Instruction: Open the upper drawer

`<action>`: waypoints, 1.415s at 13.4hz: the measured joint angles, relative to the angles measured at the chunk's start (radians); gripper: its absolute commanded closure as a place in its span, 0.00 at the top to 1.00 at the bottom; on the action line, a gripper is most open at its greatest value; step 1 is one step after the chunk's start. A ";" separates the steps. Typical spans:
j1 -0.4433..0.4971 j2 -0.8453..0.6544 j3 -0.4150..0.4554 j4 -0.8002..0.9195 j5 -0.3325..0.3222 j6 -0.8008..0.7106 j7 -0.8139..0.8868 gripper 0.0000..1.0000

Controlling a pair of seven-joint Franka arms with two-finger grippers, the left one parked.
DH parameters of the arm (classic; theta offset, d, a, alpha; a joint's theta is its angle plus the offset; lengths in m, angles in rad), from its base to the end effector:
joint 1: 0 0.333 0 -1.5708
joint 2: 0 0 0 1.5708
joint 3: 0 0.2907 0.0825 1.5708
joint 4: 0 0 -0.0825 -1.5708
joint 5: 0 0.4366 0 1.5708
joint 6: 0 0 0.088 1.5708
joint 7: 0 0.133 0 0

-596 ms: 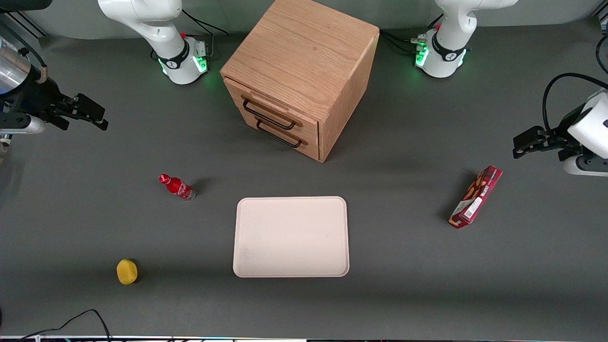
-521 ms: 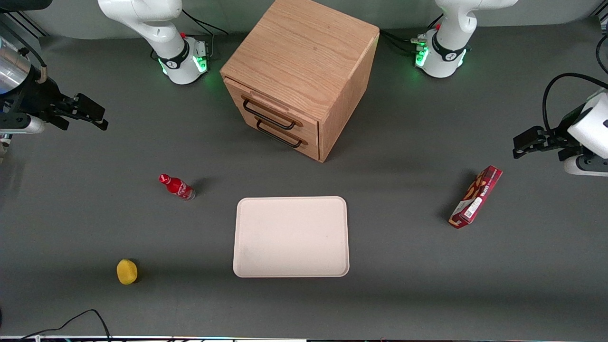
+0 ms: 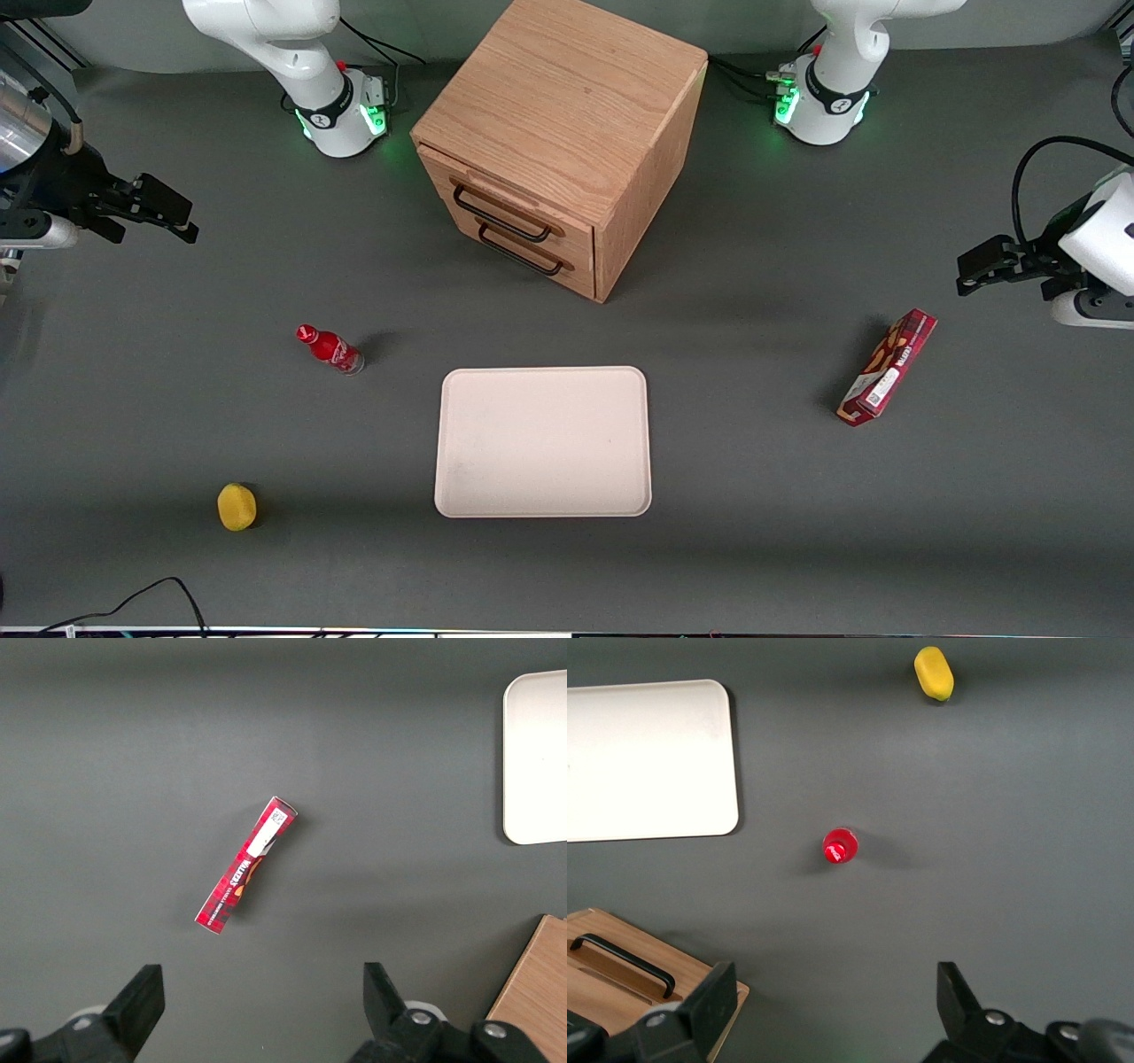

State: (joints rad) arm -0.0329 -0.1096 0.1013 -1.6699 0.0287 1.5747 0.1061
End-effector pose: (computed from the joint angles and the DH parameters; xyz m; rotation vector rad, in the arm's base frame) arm 0.5742 0.0456 0.5860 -3.1222 0.0595 -0.0191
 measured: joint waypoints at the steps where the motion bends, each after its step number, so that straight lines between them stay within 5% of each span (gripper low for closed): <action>1: 0.001 0.001 0.003 0.010 0.001 -0.027 -0.050 1.00; 4: 0.005 0.002 0.043 0.042 0.047 -0.107 -0.173 1.00; 13: 0.020 0.086 0.351 0.051 0.266 -0.065 -0.296 1.00; 19: 0.022 0.297 0.441 0.036 0.295 0.037 -0.350 1.00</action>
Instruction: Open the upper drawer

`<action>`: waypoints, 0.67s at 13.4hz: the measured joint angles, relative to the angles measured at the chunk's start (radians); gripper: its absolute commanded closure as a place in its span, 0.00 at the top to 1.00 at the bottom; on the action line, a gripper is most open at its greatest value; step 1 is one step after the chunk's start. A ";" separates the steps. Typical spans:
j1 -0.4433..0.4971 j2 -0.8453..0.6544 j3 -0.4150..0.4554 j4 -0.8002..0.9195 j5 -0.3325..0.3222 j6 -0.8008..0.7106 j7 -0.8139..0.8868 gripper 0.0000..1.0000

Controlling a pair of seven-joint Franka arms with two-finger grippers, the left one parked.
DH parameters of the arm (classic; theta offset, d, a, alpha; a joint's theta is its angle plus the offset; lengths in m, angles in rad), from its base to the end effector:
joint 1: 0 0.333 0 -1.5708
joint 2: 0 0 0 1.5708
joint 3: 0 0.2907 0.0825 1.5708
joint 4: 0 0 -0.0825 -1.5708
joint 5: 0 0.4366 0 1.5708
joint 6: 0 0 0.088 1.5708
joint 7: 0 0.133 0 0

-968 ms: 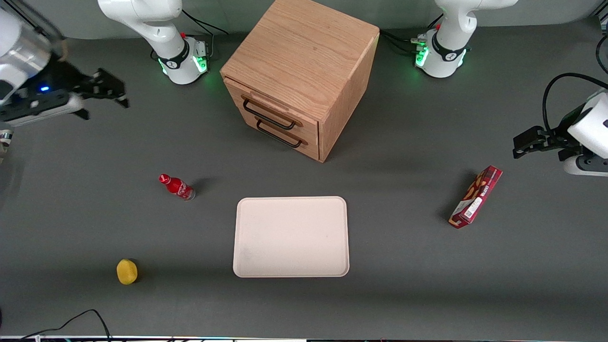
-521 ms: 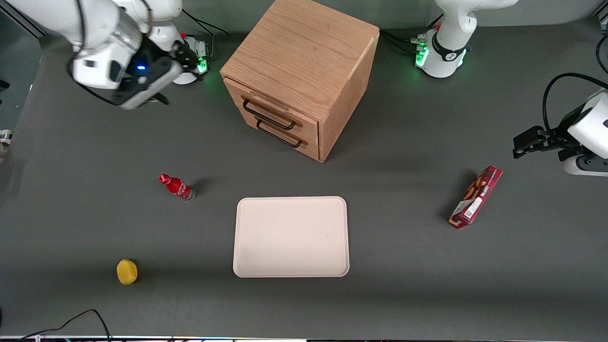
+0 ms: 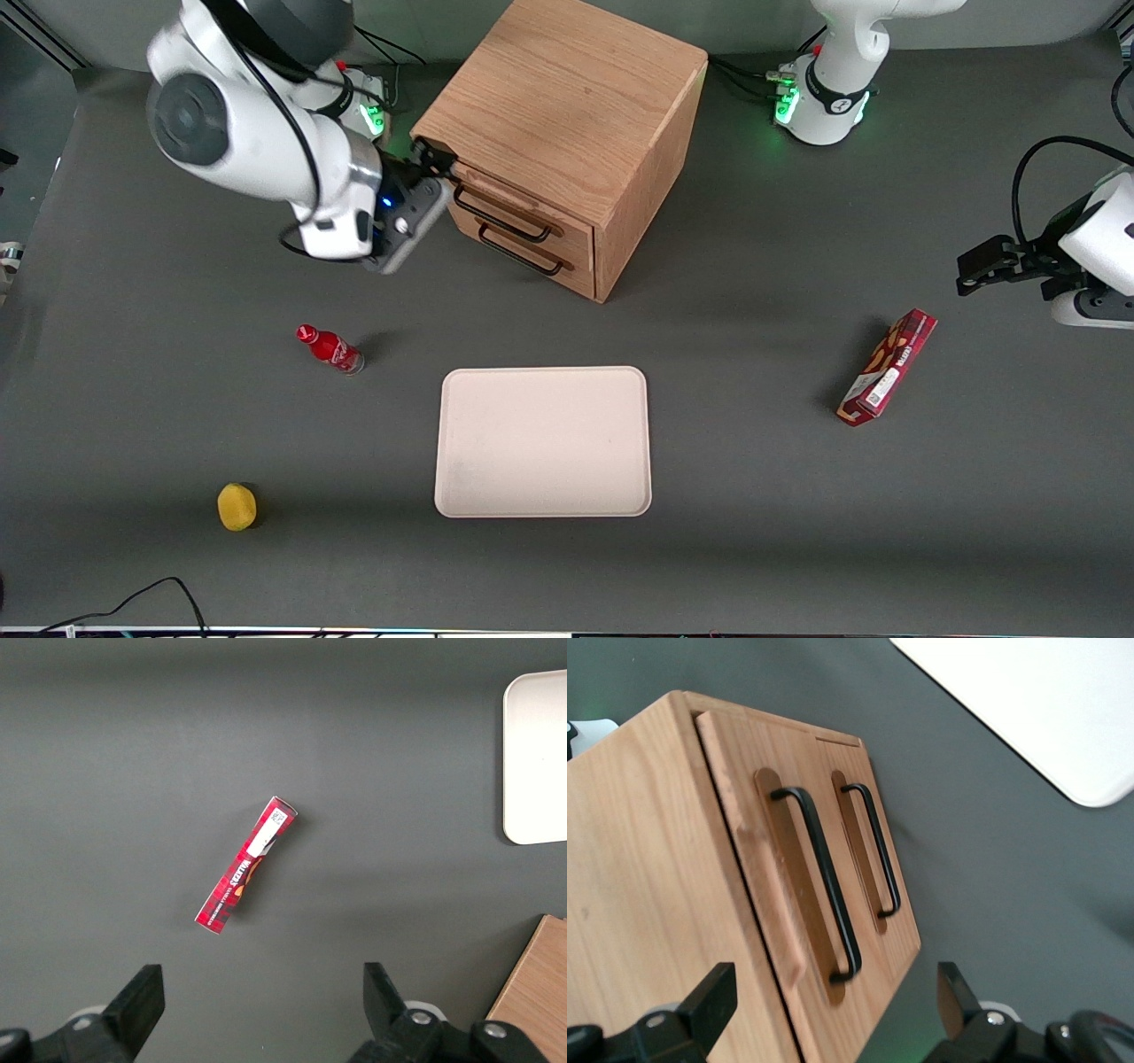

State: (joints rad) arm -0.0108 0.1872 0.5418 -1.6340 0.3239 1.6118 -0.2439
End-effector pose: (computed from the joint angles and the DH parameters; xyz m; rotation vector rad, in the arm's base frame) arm 0.5359 0.3435 0.4533 -2.5532 -0.9791 0.3342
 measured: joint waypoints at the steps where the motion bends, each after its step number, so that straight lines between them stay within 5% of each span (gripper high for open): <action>1: 0.001 0.031 0.015 -0.009 0.000 0.028 -0.010 1.00; 9: 0.005 0.085 0.070 -0.151 0.000 0.216 -0.048 1.00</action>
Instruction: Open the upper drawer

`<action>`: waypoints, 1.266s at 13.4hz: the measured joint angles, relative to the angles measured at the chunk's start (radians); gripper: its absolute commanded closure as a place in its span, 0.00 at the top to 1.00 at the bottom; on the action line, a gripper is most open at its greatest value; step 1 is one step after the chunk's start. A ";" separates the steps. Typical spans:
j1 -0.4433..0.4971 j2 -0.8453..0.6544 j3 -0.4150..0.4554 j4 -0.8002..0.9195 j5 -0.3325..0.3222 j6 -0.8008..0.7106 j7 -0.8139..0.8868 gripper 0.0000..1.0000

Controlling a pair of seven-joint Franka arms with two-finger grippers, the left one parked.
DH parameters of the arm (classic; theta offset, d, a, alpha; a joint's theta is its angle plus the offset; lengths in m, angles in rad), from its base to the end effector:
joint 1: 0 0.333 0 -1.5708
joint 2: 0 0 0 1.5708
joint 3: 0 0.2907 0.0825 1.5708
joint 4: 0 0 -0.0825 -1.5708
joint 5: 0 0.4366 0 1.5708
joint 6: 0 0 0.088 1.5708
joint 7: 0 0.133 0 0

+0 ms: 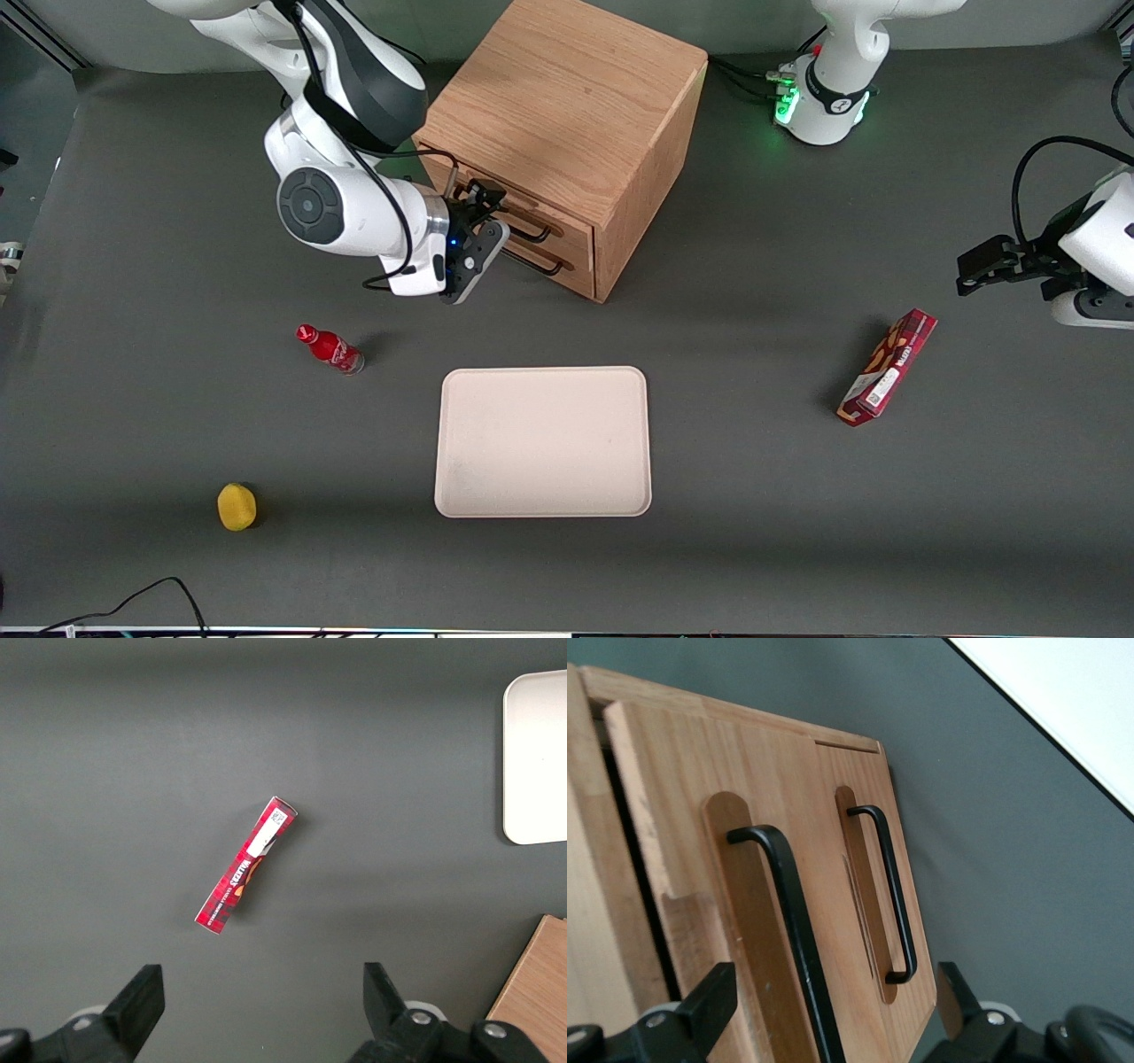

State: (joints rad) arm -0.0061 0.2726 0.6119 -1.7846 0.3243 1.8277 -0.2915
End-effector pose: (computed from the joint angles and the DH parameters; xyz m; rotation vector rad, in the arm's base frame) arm 0.5153 0.3816 0.3506 -2.4906 -1.0250 0.3507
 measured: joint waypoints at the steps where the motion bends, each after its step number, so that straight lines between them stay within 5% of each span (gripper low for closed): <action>1: 0.000 0.000 0.004 -0.015 0.000 0.016 0.000 1.00; 17: -0.002 0.003 0.010 -0.101 -0.029 0.136 -0.036 1.00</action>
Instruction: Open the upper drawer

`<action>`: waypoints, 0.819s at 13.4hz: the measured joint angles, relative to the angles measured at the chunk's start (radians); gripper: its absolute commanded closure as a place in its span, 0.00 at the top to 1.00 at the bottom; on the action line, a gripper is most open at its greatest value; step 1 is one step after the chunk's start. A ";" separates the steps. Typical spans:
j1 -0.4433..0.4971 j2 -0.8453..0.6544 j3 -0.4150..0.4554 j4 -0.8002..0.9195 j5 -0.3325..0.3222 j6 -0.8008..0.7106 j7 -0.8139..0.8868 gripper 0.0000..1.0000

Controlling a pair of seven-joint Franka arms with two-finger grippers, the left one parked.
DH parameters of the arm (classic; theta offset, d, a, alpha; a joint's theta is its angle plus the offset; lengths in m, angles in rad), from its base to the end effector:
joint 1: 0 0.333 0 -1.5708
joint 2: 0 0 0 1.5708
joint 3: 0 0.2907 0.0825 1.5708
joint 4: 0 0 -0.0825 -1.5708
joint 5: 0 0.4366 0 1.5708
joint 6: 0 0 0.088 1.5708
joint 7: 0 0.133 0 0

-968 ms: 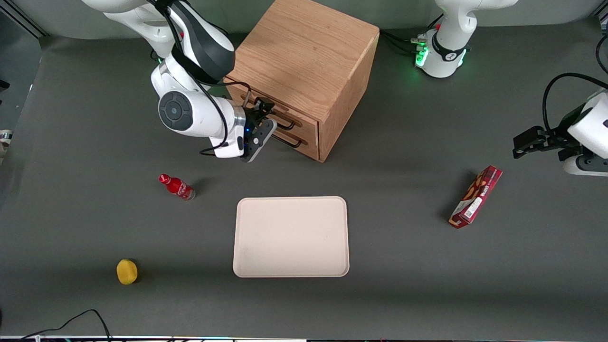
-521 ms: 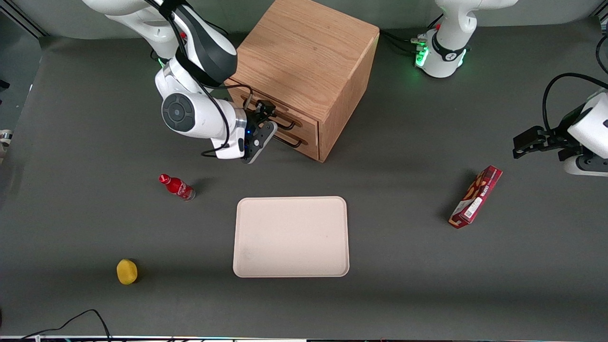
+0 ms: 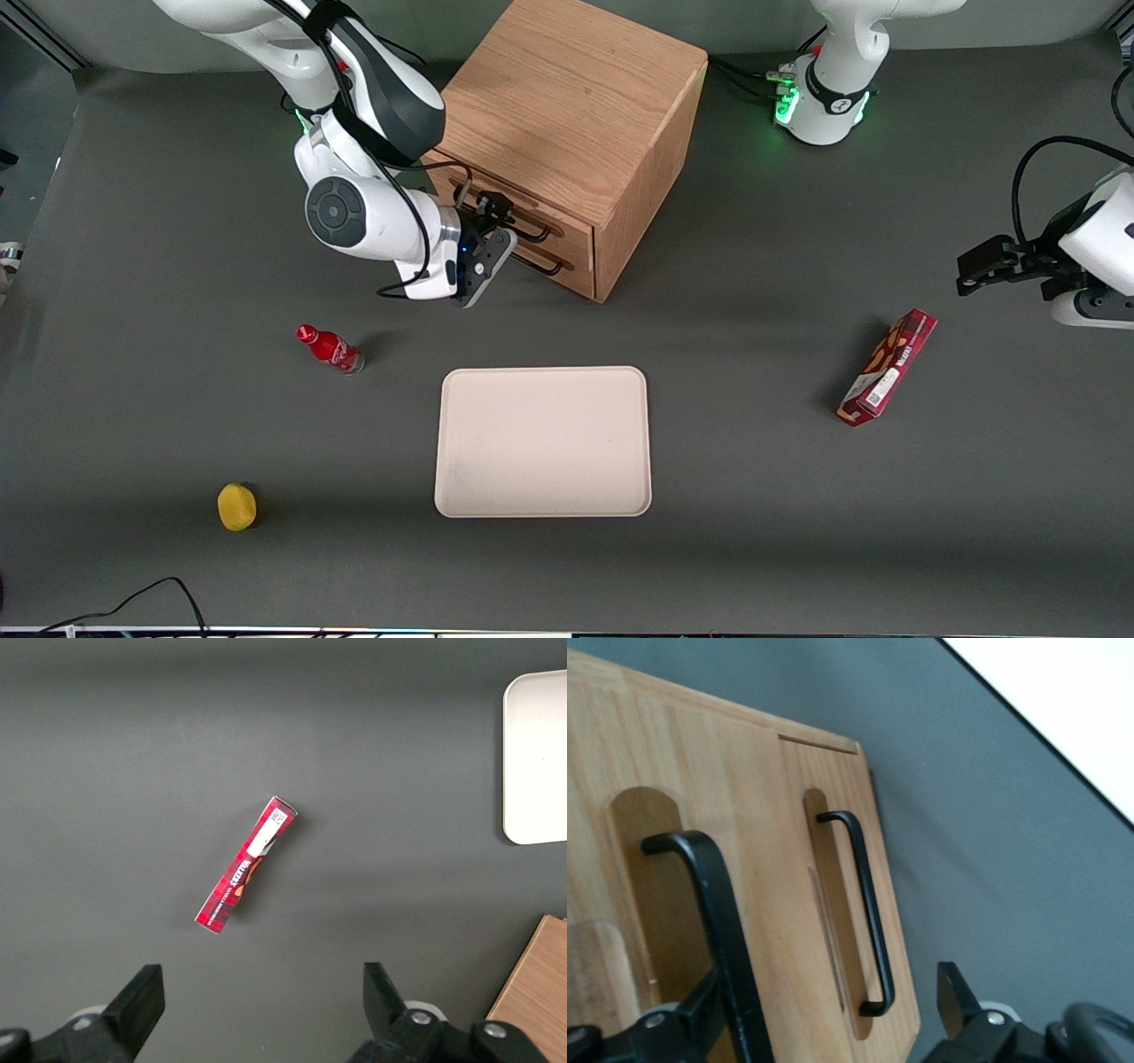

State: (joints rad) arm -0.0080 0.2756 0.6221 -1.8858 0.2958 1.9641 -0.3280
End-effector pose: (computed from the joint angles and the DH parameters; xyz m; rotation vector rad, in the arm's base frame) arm 0.5057 0.3798 0.3071 -2.5130 -1.0626 0.2947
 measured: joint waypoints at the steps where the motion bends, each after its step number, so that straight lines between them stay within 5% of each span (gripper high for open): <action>1: -0.002 0.002 -0.001 0.000 -0.012 0.004 0.000 1.00; 11: -0.017 0.093 -0.067 0.113 -0.090 0.019 -0.059 1.00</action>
State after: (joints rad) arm -0.0246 0.3681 0.5554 -1.7725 0.2055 1.9834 -0.3866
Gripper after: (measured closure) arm 0.000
